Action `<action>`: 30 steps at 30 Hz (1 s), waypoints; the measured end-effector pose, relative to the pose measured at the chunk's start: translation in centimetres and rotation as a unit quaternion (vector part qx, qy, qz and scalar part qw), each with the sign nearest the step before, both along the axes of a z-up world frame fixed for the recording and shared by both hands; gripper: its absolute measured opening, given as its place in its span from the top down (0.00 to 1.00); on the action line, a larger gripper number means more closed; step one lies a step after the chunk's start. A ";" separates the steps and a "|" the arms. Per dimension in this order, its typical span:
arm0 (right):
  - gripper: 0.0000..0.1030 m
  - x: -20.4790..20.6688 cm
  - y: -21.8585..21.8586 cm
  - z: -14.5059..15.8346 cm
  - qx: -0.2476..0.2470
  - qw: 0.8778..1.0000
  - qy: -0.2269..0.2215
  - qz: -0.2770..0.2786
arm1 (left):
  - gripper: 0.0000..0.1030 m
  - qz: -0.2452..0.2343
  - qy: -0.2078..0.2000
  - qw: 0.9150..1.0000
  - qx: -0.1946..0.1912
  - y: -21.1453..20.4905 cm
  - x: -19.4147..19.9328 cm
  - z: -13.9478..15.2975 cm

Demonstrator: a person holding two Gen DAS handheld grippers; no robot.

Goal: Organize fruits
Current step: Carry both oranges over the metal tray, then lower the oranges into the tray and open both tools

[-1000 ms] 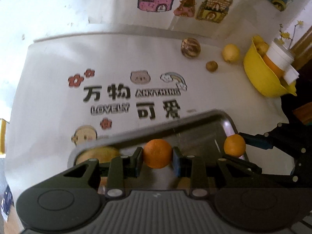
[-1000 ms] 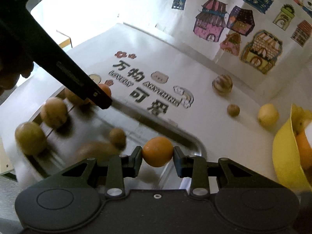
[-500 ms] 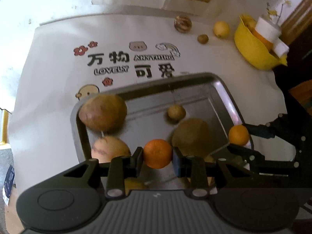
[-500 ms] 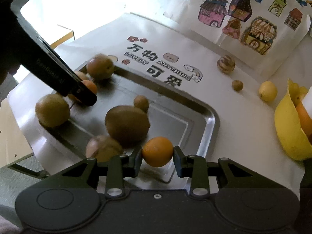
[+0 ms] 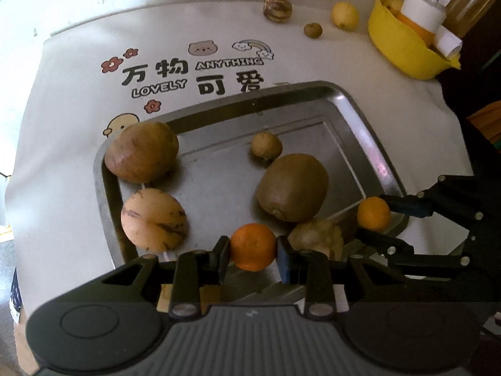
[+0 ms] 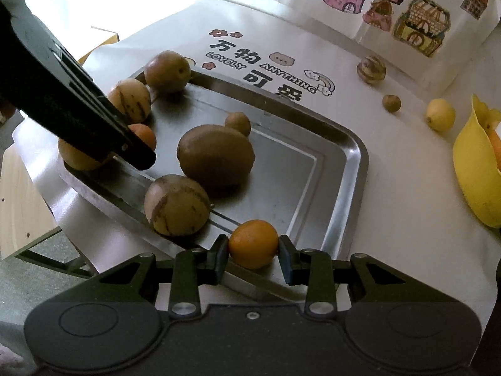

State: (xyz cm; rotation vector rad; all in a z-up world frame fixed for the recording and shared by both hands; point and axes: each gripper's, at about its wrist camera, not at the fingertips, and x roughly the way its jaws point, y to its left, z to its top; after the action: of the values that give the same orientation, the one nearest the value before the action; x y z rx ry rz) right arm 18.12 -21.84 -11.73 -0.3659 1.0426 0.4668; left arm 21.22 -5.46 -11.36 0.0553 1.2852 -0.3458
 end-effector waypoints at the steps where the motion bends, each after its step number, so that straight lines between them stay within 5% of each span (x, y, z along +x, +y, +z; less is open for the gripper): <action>1: 0.65 0.0 0.0 -0.1 0.000 1.000 0.000 0.000 | 0.67 0.001 0.001 1.000 0.002 -0.1 0.0 -0.1; 25: 0.64 0.4 0.2 -1.0 0.009 1.000 0.010 0.012 | 0.66 0.002 0.018 1.000 0.024 -0.5 0.5 -1.1; 30: 0.54 0.2 0.2 -0.8 0.010 1.000 0.005 0.013 | 0.58 0.008 0.016 1.000 0.021 -0.5 0.2 -0.9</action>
State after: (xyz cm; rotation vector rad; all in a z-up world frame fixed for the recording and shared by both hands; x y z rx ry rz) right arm 18.27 -21.66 -12.53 -0.3599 1.0430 0.5036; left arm 21.45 -5.98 -12.23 0.0749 1.3232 -0.3067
